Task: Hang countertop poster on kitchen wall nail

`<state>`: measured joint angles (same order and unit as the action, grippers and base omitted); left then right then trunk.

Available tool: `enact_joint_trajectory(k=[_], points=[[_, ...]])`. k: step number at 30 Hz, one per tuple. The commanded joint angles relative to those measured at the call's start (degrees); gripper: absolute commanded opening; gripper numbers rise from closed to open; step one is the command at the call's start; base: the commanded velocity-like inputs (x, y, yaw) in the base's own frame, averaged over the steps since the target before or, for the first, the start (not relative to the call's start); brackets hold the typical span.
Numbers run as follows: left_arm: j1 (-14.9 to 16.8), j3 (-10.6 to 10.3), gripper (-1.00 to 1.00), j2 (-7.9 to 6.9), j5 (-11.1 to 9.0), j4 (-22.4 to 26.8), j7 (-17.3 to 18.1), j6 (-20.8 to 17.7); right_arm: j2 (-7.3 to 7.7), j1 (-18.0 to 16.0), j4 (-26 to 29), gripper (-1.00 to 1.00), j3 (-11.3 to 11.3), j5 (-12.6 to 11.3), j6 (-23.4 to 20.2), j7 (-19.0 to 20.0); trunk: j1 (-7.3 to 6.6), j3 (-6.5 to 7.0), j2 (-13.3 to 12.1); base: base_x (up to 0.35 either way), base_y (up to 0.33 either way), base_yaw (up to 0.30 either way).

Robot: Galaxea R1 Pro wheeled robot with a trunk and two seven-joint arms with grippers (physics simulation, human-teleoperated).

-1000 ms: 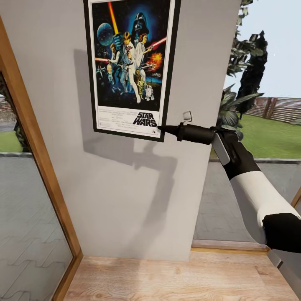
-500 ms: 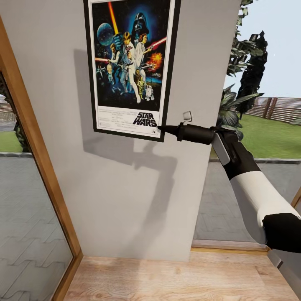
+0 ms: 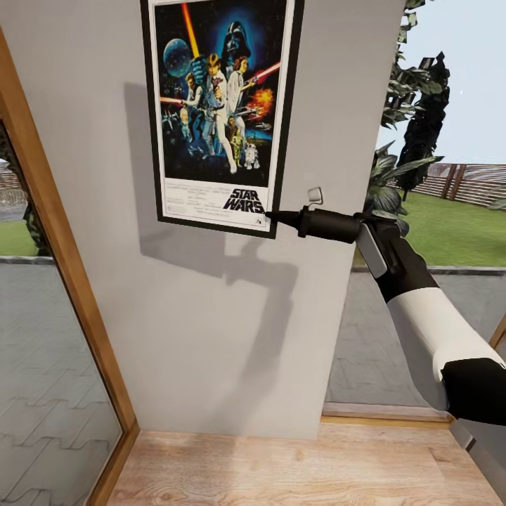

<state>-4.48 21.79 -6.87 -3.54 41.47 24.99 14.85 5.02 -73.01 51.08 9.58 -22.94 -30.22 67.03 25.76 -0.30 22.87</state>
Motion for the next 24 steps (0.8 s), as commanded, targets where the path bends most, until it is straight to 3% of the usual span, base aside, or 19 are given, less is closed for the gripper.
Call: enact_joint_trajectory(k=[1, 24], points=[[0.0, 0.1, 1.00, 0.01, -0.4, 0.0, 0.4, -0.1, 0.07, 0.0, 0.0, -1.00, 0.2, -0.6, -0.6, 0.0, 0.03, -0.03, 0.1, 0.000, 0.000, 0.000], [0.0, 0.1, 1.00, 0.01, -0.4, 0.0, 0.5, 0.0, 0.07, 0.0, 0.0, -1.00, 0.2, -0.6, -0.7, 0.1, 0.03, -0.03, 0.1, 0.000, 0.000, 0.000]])
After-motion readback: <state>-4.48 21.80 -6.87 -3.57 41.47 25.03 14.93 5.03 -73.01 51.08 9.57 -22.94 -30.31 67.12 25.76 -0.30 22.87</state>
